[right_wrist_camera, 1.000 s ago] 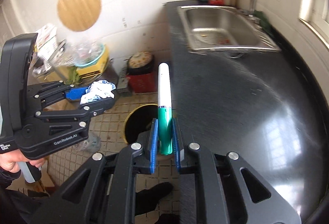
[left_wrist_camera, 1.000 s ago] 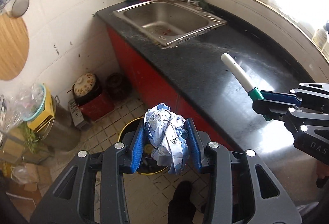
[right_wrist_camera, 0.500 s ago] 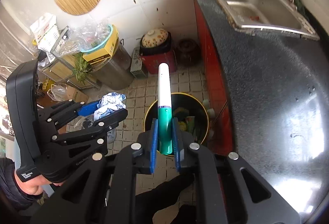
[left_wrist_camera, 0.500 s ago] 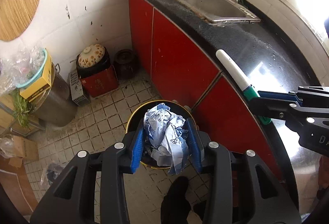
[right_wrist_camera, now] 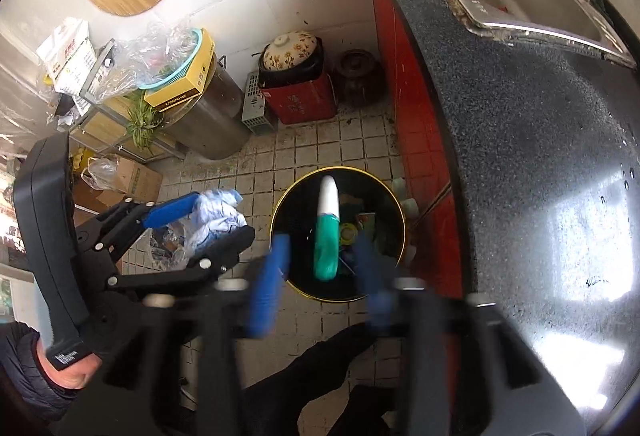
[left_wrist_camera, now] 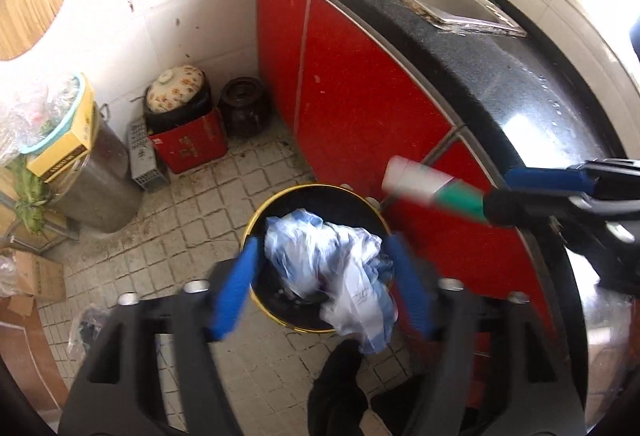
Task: Collect trash
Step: 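Open both grippers to drop the foil wad and marker into the bin, then return both open tools to the counter trash, then grasp the pill blister pack with the left gripper while the right grasps the green snack box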
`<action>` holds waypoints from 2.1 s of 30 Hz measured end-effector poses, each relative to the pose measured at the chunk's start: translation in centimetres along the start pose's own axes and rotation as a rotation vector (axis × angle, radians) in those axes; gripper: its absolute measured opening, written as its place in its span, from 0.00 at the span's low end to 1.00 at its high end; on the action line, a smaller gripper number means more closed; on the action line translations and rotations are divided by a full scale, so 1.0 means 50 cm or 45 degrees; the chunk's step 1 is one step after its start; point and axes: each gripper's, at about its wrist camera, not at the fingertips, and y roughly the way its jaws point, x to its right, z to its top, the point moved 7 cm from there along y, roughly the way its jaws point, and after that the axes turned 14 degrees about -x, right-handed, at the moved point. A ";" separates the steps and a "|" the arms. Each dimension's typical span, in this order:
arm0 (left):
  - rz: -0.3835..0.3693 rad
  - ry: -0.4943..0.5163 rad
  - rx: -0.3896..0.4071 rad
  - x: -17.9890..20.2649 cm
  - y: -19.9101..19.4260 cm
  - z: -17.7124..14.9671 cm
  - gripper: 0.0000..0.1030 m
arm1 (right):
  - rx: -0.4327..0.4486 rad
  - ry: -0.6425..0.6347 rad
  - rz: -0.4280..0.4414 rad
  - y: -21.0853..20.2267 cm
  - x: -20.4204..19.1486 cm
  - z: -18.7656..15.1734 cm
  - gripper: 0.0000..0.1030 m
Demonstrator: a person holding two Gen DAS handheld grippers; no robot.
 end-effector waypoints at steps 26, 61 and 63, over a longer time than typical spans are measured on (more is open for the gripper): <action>-0.197 0.806 0.172 0.542 -0.165 -0.004 0.88 | 0.502 0.680 -0.384 -0.423 0.435 -0.475 0.73; -0.413 2.146 0.085 1.205 -0.105 -0.398 0.89 | 0.509 1.344 -0.508 -0.444 0.668 -1.133 0.75; -0.397 2.155 0.061 1.220 -0.076 -0.391 0.89 | 0.487 1.311 -0.498 -0.437 0.704 -1.123 0.75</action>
